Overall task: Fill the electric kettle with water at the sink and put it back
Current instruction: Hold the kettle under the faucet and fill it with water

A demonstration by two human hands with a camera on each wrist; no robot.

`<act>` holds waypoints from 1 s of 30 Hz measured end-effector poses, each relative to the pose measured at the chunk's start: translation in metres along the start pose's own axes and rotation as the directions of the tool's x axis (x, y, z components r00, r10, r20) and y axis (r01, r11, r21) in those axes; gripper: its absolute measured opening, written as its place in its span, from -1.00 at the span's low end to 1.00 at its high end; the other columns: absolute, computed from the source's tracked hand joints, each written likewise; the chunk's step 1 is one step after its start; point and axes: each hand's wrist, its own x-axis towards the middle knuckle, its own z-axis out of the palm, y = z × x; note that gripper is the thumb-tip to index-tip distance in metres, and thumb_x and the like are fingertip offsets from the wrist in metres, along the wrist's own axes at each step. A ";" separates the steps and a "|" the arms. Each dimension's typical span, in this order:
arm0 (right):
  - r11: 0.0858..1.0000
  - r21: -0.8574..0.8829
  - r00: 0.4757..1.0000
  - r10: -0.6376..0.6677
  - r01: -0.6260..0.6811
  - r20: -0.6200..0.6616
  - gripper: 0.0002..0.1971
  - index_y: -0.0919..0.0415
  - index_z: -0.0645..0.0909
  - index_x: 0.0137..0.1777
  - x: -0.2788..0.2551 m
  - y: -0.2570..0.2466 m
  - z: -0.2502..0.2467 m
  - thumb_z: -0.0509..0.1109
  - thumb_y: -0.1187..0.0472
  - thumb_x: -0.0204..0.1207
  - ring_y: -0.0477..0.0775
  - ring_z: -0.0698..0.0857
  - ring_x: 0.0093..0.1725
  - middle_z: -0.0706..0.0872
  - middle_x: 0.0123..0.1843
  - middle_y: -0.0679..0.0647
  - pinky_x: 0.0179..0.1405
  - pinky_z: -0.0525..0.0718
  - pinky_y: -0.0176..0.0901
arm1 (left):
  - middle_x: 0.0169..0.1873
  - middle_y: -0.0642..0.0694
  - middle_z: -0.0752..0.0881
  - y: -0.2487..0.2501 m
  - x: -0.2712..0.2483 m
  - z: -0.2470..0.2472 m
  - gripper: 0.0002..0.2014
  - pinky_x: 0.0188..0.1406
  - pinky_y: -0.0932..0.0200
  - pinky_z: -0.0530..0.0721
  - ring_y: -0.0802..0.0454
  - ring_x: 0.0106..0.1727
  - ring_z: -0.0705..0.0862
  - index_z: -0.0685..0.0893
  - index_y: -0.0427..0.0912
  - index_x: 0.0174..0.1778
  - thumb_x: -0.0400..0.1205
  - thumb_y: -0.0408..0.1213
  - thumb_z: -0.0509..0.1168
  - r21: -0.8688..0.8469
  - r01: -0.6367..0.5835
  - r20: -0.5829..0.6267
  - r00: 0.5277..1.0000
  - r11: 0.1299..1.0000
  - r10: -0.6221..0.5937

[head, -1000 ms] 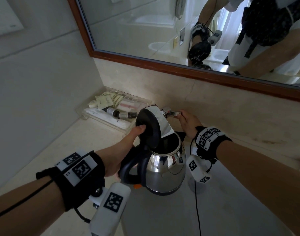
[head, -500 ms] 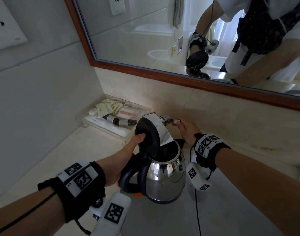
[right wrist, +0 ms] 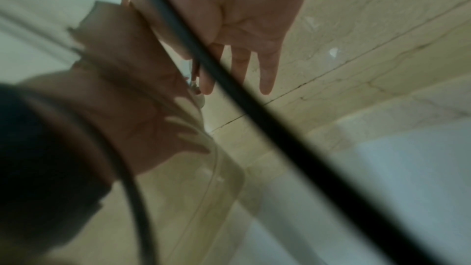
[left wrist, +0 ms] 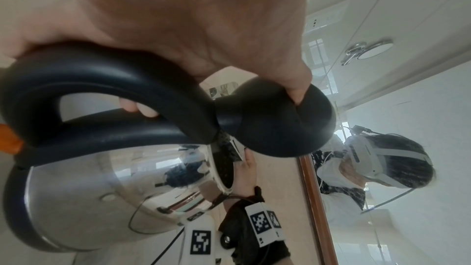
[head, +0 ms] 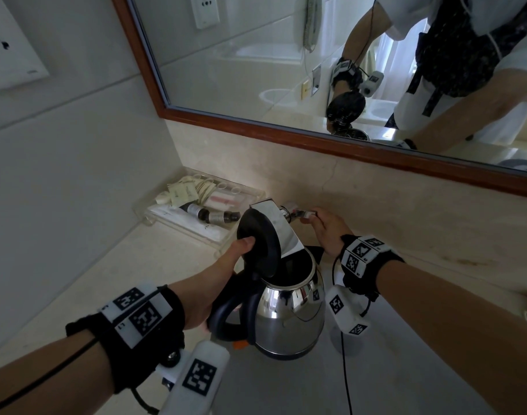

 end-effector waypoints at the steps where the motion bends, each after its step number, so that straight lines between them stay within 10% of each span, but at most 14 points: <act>1: 1.000 0.002 1.000 0.001 -0.001 0.003 -0.70 0.35 0.57 0.22 0.000 0.000 0.000 0.07 0.25 0.68 0.19 0.67 0.25 0.75 0.22 0.22 0.13 0.48 -0.25 | -0.27 -0.21 0.73 0.000 0.000 0.000 -0.35 -0.29 0.14 0.54 -0.08 -0.23 0.68 0.66 -0.27 -0.24 0.56 0.31 0.02 -0.002 0.003 0.000 1.000 1.000 -0.003; 8: 1.000 0.026 1.000 -0.001 0.001 -0.003 -0.70 0.34 0.57 0.22 0.002 0.001 0.001 0.07 0.26 0.68 0.15 0.66 0.27 0.75 0.22 0.22 0.09 0.43 -0.34 | -0.25 -0.19 0.73 0.000 -0.001 0.000 -0.35 -0.30 0.16 0.54 -0.06 -0.20 0.68 0.65 -0.26 -0.23 0.56 0.31 -0.01 0.010 0.009 0.026 1.000 1.000 -0.009; 14: 1.000 0.029 1.000 0.000 -0.001 0.004 -0.69 0.29 0.57 0.26 0.002 0.003 0.000 0.07 0.23 0.68 0.16 0.67 0.29 0.76 0.22 0.21 0.25 0.54 -0.12 | -0.61 -0.04 0.79 -0.002 -0.002 -0.001 -0.36 -0.32 0.15 0.54 -0.05 -0.23 0.70 0.67 -0.25 -0.26 0.55 0.30 0.02 -0.002 -0.002 0.022 1.000 1.000 0.002; 21: 1.000 0.013 1.000 -0.002 0.002 0.012 -0.69 0.29 0.57 0.26 0.003 0.003 0.000 0.07 0.22 0.68 0.15 0.67 0.28 0.76 0.22 0.21 0.18 0.51 -0.21 | -0.24 -0.20 0.73 -0.002 -0.002 0.001 -0.36 -0.25 0.15 0.57 -0.07 -0.19 0.68 0.65 -0.26 -0.23 0.55 0.31 0.03 -0.016 0.003 0.014 1.000 1.000 -0.003; 30: 1.000 0.006 1.000 -0.011 0.011 0.014 -0.69 0.29 0.58 0.24 0.004 0.005 0.000 0.07 0.21 0.68 0.16 0.67 0.25 0.76 0.21 0.21 0.21 0.54 -0.15 | -0.59 -0.06 0.77 -0.002 -0.001 0.002 -0.39 -0.35 0.16 0.54 -0.03 -0.31 0.68 0.65 -0.25 -0.25 0.56 0.28 0.05 -0.007 -0.008 -0.007 1.000 1.000 0.008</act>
